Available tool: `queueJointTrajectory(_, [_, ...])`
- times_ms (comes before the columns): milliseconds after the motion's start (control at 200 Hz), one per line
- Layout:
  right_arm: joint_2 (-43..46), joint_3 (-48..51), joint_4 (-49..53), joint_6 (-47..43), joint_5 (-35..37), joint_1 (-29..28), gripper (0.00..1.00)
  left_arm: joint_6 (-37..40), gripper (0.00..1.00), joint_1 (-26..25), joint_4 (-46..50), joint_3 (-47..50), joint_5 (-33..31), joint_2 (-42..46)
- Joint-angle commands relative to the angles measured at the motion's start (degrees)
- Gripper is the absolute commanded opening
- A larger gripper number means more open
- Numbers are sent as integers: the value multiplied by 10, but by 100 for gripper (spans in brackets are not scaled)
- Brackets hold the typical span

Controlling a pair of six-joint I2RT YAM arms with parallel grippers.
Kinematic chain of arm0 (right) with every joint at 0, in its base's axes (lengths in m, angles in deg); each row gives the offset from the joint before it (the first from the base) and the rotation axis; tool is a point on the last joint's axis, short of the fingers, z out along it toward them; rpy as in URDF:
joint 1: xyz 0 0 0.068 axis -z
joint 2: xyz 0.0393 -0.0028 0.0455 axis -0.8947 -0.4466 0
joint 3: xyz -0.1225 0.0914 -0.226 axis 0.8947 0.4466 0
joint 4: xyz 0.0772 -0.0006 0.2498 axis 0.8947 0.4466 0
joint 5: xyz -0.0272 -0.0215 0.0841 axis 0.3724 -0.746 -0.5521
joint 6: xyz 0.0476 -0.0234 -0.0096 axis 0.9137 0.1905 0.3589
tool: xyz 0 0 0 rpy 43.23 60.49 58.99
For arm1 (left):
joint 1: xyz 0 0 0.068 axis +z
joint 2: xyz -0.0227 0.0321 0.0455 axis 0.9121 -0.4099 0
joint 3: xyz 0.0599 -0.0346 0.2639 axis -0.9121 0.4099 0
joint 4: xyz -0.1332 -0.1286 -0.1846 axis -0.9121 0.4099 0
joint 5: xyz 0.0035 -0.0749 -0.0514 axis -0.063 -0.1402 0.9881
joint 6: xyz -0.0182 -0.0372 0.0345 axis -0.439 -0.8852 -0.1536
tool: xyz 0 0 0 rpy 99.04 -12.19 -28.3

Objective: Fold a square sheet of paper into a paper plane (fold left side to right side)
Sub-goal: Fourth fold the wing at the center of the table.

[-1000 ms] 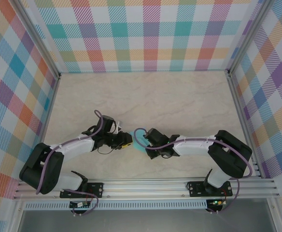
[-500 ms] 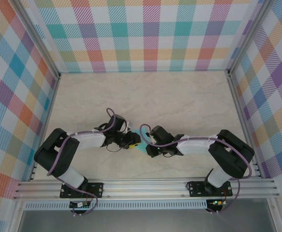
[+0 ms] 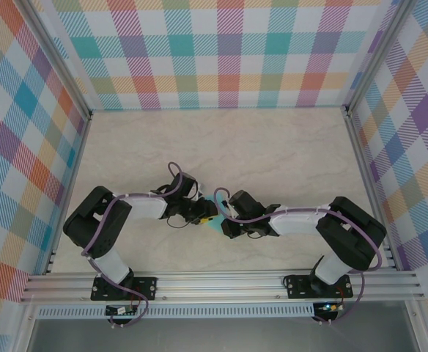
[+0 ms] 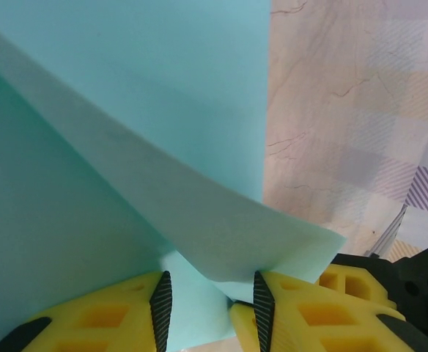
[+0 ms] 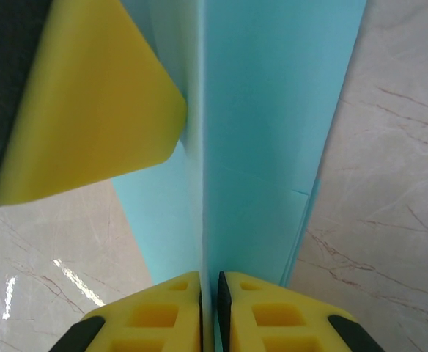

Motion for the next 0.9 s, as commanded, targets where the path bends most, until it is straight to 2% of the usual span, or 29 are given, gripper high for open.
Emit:
queueJointTrajectory(0, [-25, 24, 37, 6, -16, 2, 16, 10, 37, -6, 2, -18, -7, -12])
queueJointTrajectory(190, [-4, 25, 29, 10, -34, 11, 19, 19, 38, -8, 14, -17, -15, -25])
queueJointTrajectory(580, [54, 35, -5, 22, -124, 63, 31, 24, 38, -9, 22, -13, -24, -28])
queueJointTrajectory(895, [58, 32, 3, 15, -151, 83, 33, 27, 37, -9, 25, -13, -25, -24])
